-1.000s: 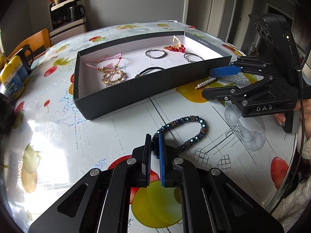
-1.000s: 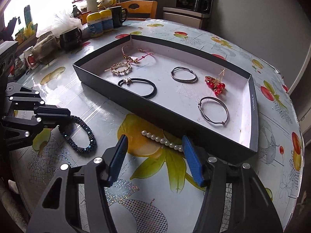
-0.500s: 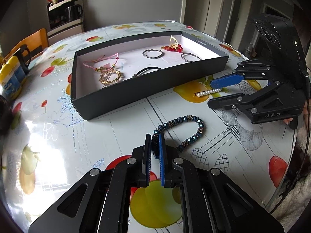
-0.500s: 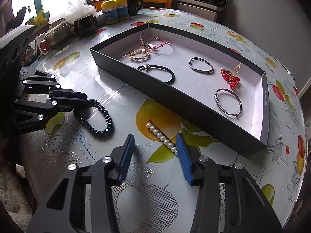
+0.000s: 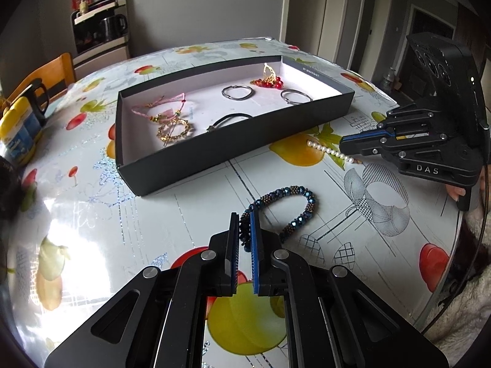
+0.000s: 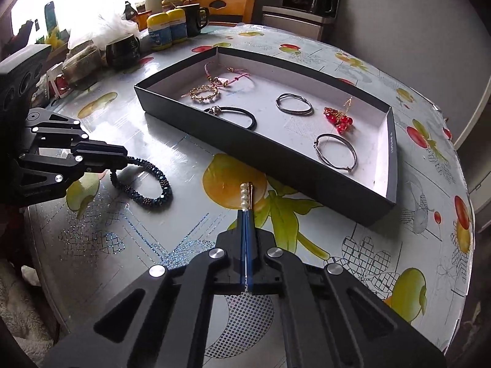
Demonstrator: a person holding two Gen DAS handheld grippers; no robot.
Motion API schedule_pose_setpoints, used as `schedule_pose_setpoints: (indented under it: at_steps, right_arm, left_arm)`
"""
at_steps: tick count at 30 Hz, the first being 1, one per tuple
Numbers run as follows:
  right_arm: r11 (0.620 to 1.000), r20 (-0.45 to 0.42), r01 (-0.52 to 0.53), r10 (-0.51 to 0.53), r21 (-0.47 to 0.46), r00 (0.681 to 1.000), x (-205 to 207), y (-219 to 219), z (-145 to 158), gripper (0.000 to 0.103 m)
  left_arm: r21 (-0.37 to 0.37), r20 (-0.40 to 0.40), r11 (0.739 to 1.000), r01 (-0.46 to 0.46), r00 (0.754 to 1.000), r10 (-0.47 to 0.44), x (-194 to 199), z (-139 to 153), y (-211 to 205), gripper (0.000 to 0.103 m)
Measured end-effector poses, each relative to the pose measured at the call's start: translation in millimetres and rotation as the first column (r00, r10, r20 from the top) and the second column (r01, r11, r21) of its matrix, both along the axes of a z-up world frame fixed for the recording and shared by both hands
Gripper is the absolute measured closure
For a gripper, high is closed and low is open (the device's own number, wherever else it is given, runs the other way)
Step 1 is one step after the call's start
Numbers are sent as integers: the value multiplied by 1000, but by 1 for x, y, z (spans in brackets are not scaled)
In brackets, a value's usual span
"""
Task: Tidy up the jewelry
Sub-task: 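Grasp the pearl hair pin with the right tool while the left tool holds the bracelet, then carry the blue bracelet and pearl pin into the box and open both tools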
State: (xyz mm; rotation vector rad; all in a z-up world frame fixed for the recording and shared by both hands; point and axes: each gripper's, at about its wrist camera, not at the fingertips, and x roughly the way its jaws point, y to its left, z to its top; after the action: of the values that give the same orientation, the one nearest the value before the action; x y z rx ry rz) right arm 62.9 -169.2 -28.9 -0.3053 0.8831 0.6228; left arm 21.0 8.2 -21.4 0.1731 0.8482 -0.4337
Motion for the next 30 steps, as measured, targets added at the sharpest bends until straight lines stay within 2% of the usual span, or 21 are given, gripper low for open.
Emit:
schedule_pose_setpoints:
  at_steps: [7,9,11,13,16,18,23,30]
  right_arm:
    - [1000,-22,1,-1,-6,1000,-2,-1,-3,102]
    - [1000,-22,3,-3,-5,1000,-1,-1,-4,95]
    - [1000,-20,9,-9,-8,1000,1,0,-5,82]
    - [1000,-18,10,-10,-19,1000,3,1,-6,80]
    - [999,-14,5,-5,-32,1000,5,4,-8,80]
    - [1000,-28,-10,9,-16,1000,6,7,-8,95]
    - [1000,-28,2,-2,6,1000,4,7,-7,95]
    - [998,26,14,-16,53,1000,-4,0,15,95]
  left_arm:
    - [13,-6,1000,9,1000,-8,1,-1,-2,96]
    - [14,-12,1000,7,1000,-7,1,-3,-2,96]
    - [14,-17,1000,8,1000,-8,1,-4,-3,96]
    - [16,-20,1000,11,1000,-11,1,-5,-3,96]
    - [16,-23,1000,8,1000,-7,2,-5,-3,96]
    - [16,-24,1000,7,1000,-6,3,-5,-3,96]
    - [7,-9,1000,12,1000,-12,0,0,-4,96]
    - [2,63,1000,23,998,-23,-6,29,-4,96]
